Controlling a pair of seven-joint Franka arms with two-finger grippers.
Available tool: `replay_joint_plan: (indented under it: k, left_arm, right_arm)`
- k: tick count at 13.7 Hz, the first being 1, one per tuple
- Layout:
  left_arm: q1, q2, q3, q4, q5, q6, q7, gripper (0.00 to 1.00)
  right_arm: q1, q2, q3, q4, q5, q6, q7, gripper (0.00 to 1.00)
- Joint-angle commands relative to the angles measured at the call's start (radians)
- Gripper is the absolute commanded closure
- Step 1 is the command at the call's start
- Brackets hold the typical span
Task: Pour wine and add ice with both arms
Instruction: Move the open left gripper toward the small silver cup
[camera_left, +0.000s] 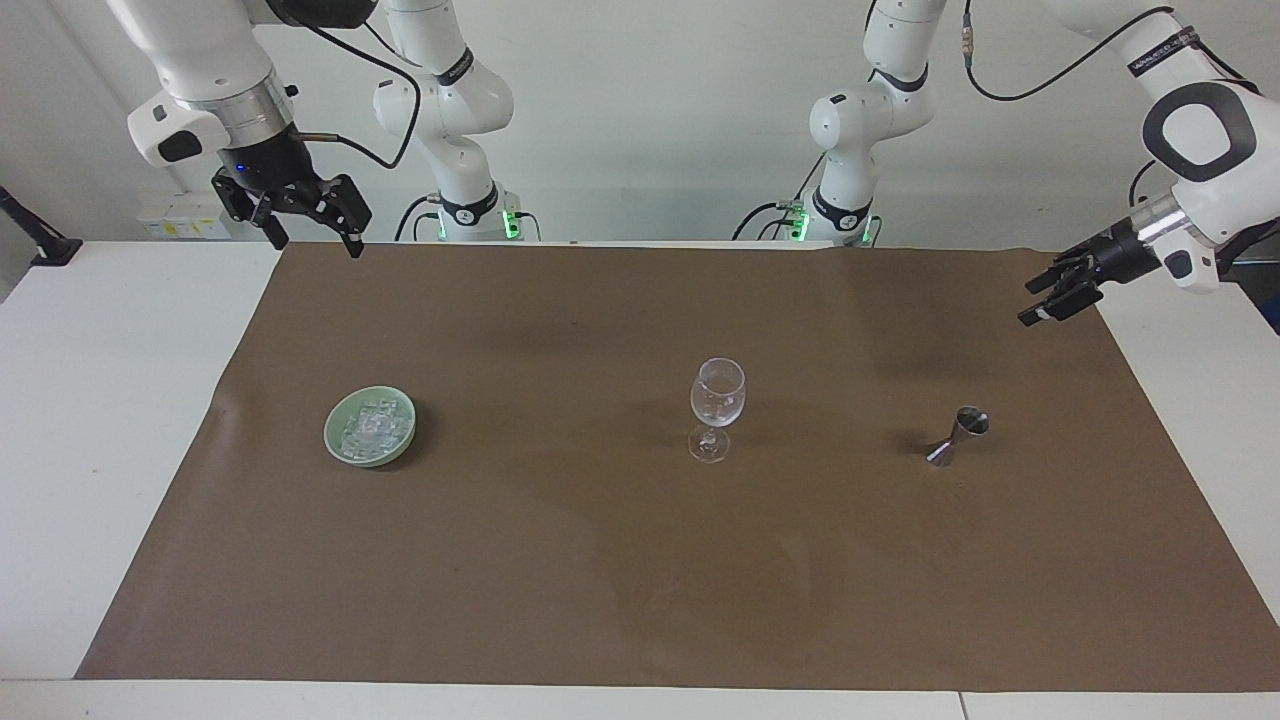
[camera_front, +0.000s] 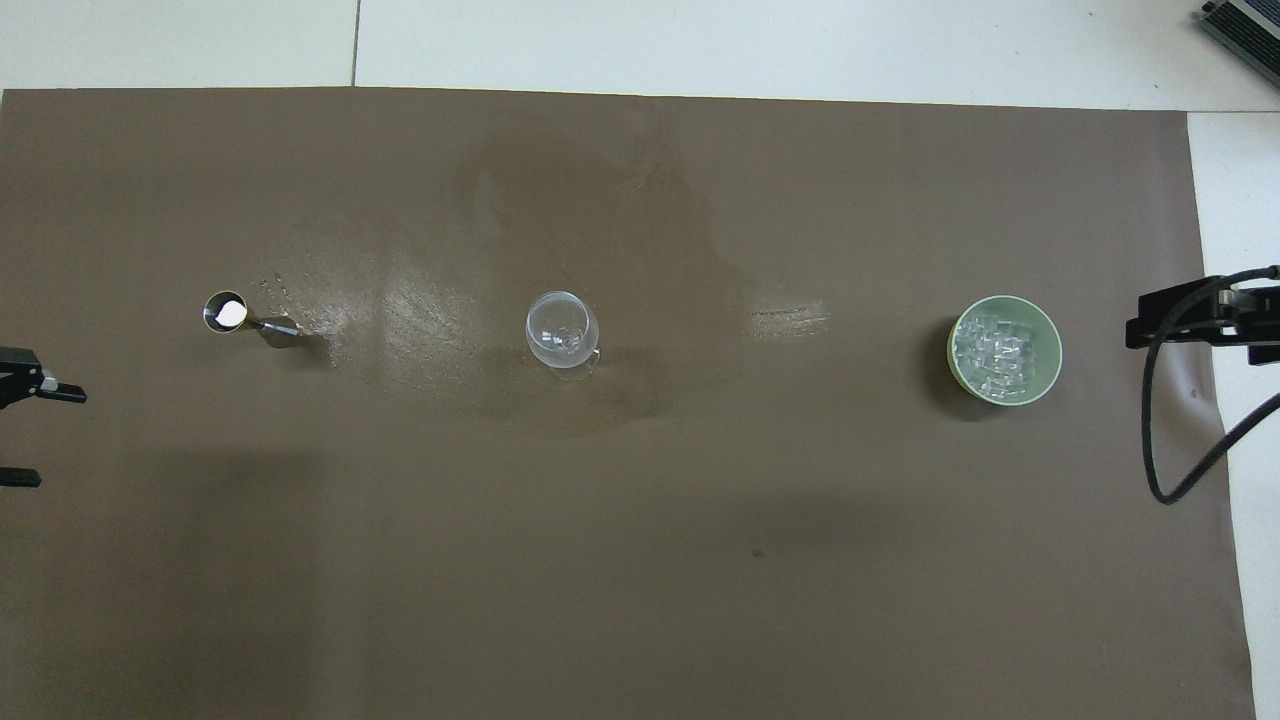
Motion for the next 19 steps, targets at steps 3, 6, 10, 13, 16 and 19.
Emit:
replay_joint_plan:
  k: [3, 6, 10, 13, 16, 19]
  left_arm:
    - [0.046, -0.005, -0.007, -0.016, -0.014, 0.057, -0.009, 0.0]
    - [0.046, 0.055, -0.005, -0.005, -0.114, 0.061, -0.02, 0.0]
    - [0.044, 0.156, -0.005, 0.061, -0.194, 0.052, -0.185, 0.0]
    - [0.044, 0.21, -0.005, 0.104, -0.238, 0.095, -0.287, 0.0]
    - [0.025, 0.196, -0.01, 0.052, -0.231, 0.177, -0.273, 0.0]
    - [0.009, 0.181, -0.01, 0.012, -0.231, 0.189, -0.279, 0.0]
  right_arm:
    - [-0.002, -0.015, -0.002, -0.011, 0.027, -0.007, -0.016, 0.0]
    - [-0.002, -0.015, -0.002, -0.011, 0.027, -0.007, -0.016, 0.0]
    - [-0.002, -0.015, -0.002, -0.011, 0.027, -0.007, -0.016, 0.0]
    - [-0.002, -0.015, -0.002, -0.011, 0.027, -0.007, -0.016, 0.0]
    - [-0.002, -0.015, -0.002, -0.011, 0.027, -0.009, -0.016, 0.0]
    - [-0.002, -0.015, -0.002, -0.011, 0.027, -0.007, -0.016, 0.0]
